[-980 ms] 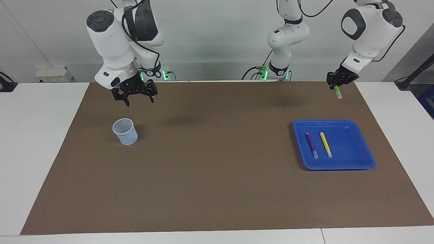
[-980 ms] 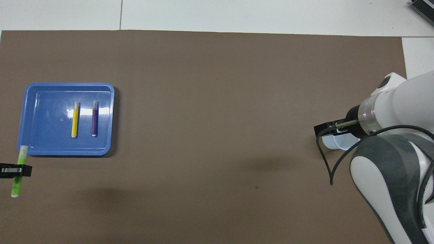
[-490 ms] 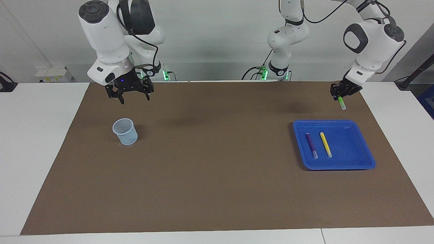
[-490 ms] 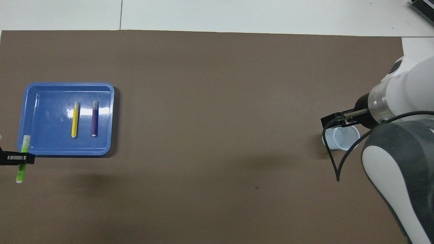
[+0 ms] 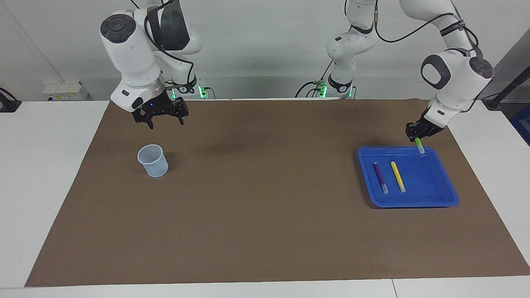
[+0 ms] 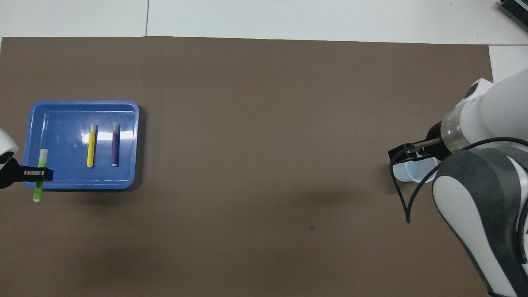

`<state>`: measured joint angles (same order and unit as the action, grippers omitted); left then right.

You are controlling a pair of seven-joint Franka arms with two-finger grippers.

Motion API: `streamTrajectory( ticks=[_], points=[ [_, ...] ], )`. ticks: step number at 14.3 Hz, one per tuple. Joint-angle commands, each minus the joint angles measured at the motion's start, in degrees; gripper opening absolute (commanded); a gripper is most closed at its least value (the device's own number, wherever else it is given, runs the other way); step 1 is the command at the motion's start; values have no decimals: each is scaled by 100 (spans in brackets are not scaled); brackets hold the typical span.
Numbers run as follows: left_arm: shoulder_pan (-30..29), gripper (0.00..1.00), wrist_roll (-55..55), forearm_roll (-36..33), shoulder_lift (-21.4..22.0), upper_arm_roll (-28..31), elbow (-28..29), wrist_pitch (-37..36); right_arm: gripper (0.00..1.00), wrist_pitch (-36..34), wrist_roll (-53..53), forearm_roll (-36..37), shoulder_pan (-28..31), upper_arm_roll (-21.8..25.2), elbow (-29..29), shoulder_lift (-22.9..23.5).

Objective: Right arm passes pens to left for tray arrangement
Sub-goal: 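Lower the green pen into the blue tray and open the left gripper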

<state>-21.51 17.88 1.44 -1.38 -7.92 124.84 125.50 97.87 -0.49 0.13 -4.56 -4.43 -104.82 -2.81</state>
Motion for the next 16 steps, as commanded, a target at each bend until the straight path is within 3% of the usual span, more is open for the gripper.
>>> streamTrajectory(
  ticks=[1,7,13,14,16],
  points=[
    [-81,0,57,-370,-546,-52,-380,246,100,180,-56,84,-71,66,-320,-246],
    [-90,0,40,-460,-1215,-52,-443,1071,100,171,-65,75,-63,92,-250,-238],
    [-90,0,57,-469,-1444,-52,-311,1583,100,415,-56,66,-54,101,-259,-194],
    [-55,29,57,-469,-1444,-52,-311,1583,100,486,-65,101,-45,101,-259,-167],
    [-20,42,48,-469,-1444,-52,-329,1574,100,487,-91,110,16,118,-154,-10]
  ],
)
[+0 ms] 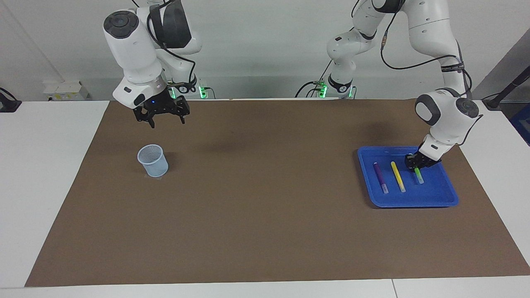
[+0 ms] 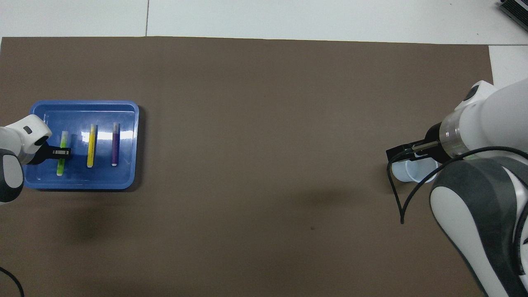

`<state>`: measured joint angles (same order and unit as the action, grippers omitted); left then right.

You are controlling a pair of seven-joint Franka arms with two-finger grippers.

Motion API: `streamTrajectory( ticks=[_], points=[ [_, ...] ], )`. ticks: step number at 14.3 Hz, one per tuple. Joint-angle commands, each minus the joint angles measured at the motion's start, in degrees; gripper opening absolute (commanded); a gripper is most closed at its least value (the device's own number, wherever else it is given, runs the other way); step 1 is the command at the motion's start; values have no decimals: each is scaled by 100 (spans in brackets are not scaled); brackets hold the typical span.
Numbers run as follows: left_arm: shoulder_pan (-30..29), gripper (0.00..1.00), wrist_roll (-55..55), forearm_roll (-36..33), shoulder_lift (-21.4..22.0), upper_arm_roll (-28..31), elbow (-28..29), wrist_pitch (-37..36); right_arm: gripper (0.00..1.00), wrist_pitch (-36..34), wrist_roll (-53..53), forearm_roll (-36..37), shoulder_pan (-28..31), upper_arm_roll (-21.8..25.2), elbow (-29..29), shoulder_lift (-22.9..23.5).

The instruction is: Right arm passes pens to left for tray arrangement

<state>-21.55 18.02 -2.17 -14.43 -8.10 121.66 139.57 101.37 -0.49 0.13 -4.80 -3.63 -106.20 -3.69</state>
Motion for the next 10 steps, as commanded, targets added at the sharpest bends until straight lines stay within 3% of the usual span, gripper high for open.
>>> streamTrajectory(
  ticks=[1,3,7,8,10],
  points=[
    [-16,45,27,-108,-148,-34,-19,176,100,120,-92,127,49,38,133,218],
    [-7,48,27,-108,-148,-34,-28,158,100,6,-92,127,215,3,188,263],
    [10,85,35,-108,-113,-42,-63,45,100,-144,-92,127,392,12,196,176],
    [19,100,27,-108,-69,-42,-115,-78,100,-144,-92,127,392,20,205,149],
    [36,100,-8,-108,-33,-51,-386,-560,100,-275,-83,127,401,38,249,45]
  ],
)
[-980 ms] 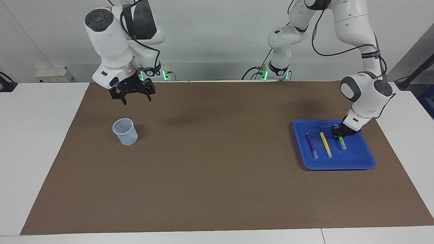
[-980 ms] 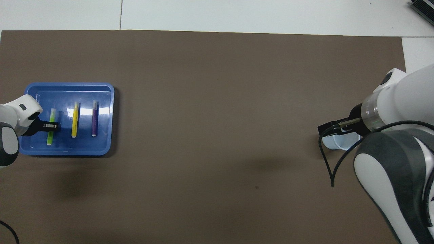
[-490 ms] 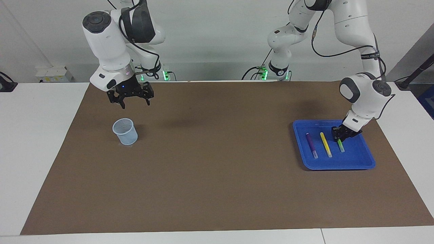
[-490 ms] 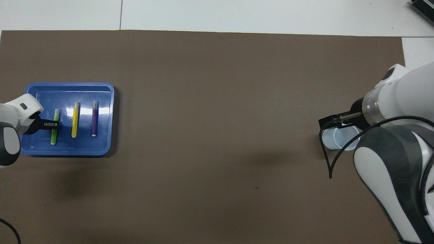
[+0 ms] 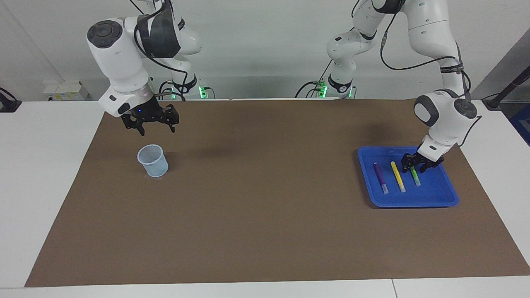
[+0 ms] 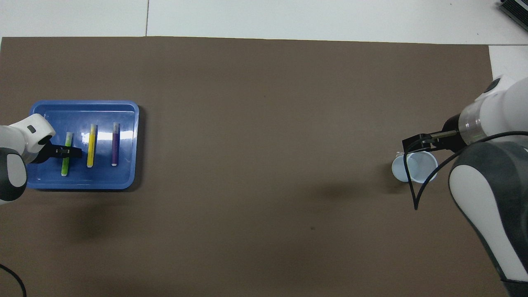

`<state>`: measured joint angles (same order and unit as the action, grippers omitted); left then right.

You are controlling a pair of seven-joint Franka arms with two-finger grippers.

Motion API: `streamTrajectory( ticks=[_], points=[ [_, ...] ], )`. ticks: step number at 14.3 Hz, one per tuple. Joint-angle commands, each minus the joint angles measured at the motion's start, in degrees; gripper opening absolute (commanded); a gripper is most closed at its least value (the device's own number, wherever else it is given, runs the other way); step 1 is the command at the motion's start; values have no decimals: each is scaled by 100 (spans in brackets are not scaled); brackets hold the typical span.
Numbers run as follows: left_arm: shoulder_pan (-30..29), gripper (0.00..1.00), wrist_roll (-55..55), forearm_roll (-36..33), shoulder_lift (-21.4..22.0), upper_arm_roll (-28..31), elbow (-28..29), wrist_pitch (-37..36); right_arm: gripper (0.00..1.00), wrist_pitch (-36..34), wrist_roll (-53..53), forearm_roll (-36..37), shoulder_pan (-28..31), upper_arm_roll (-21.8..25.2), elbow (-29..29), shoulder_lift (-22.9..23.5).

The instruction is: Right arm passes pens to left for tray arrangement

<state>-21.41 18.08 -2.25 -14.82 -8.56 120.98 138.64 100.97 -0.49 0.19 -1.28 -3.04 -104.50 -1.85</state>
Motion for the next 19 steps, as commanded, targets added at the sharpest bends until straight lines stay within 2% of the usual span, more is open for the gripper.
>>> streamTrajectory(
  ticks=[1,6,9,14,17,19],
  points=[
    [40,100,-33,-92,32,-14,-468,-722,100,-322,-74,121,49,-21,79,-201],
    [66,100,-278,-39,383,-58,-741,-1373,100,-657,-83,121,58,-3,456,-201],
    [277,100,-498,-39,471,-58,-1224,-2119,100,-613,-83,78,84,66,422,-219],
    [584,100,-1148,-22,717,-119,-1804,-2894,100,-420,-65,69,206,67,334,-210],
    [716,100,-1525,-13,709,-286,-2480,-3561,100,-455,-65,60,198,41,360,-210],
    [857,100,-1781,-13,735,-313,-2736,-3852,100,-429,-65,42,198,40,360,-219]
  ],
)
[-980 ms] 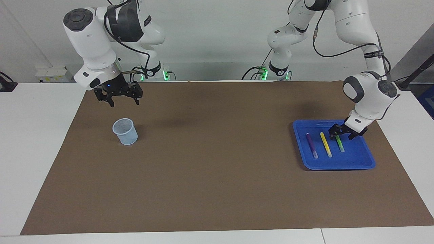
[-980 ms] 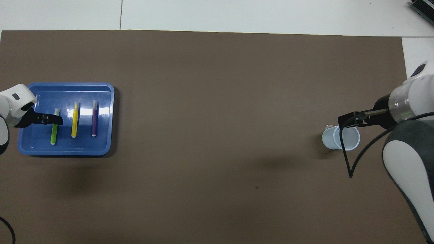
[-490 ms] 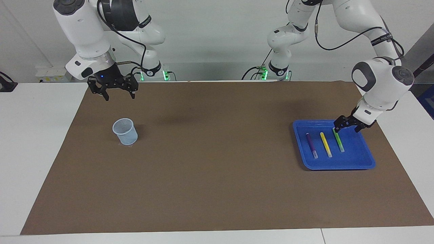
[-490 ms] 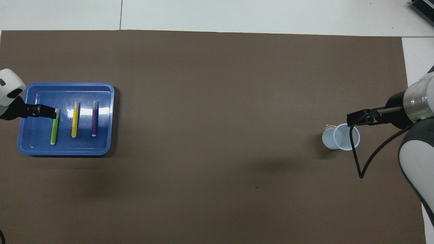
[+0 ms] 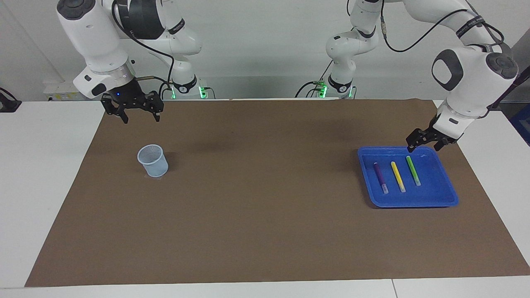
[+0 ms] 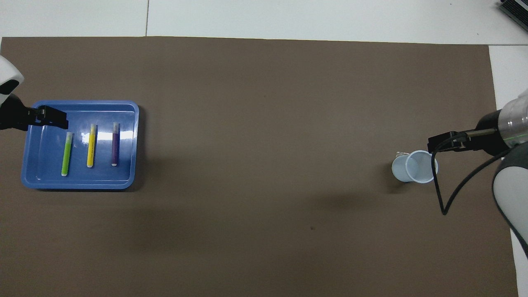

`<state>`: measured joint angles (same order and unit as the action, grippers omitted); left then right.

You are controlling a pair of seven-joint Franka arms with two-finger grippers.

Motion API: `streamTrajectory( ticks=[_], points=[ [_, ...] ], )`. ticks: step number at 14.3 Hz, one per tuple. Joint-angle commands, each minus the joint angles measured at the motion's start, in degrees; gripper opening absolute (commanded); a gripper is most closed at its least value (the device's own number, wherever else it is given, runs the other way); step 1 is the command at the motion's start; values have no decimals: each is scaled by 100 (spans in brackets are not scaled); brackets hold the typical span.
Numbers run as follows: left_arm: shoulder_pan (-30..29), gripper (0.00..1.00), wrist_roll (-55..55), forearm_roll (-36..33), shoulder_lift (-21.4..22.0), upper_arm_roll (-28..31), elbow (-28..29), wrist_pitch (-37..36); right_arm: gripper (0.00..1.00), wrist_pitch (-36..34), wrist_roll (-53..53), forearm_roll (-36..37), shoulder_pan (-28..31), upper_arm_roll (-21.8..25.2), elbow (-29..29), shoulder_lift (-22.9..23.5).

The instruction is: Right arm passes pens to left for tray arrangement

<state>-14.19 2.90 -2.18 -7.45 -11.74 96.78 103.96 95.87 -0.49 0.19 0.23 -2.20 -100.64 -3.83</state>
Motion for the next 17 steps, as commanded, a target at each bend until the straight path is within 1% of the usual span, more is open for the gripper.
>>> streamTrajectory(
  ticks=[1,3,4,5,7,8,9,10,11,14,15,17],
  points=[
    [145,100,-264,-19,68,-4,-361,-490,100,81,-57,42,47,-44,-17,-21],
    [154,100,-264,-10,322,-4,-370,-622,100,81,-56,42,47,-35,-17,-30],
    [336,100,-281,-19,419,83,-370,-736,100,81,-56,42,56,-26,-17,-30],
    [651,100,-334,-19,464,354,-370,-824,100,81,-56,42,56,-26,-17,-30],
    [1791,100,-387,-19,665,1510,-370,-939,100,134,-39,34,56,-26,-43,-39],
    [2058,100,-387,-19,684,1804,-370,-1026,100,186,-39,33,56,-26,-35,-39],
    [2148,100,-378,-19,753,1911,-379,-1114,100,248,-48,33,12,-26,-35,-30],
    [2157,100,-387,-19,858,1912,-370,-1123,100,379,-39,42,-23,-26,-43,-21],
    [2097,100,-387,-28,903,1860,-361,-1158,100,345,-39,42,-23,-26,-43,-13],
    [2087,100,-378,-28,921,1877,-344,-1203,100,415,-48,42,-14,-26,18,136],
    [2070,100,-378,-28,921,1877,-344,-1194,100,424,-48,16,-15,-26,70,215],
    [2070,100,-369,-28,956,1842,-283,-1098,100,363,-48,16,-6,-35,377,478]
  ],
)
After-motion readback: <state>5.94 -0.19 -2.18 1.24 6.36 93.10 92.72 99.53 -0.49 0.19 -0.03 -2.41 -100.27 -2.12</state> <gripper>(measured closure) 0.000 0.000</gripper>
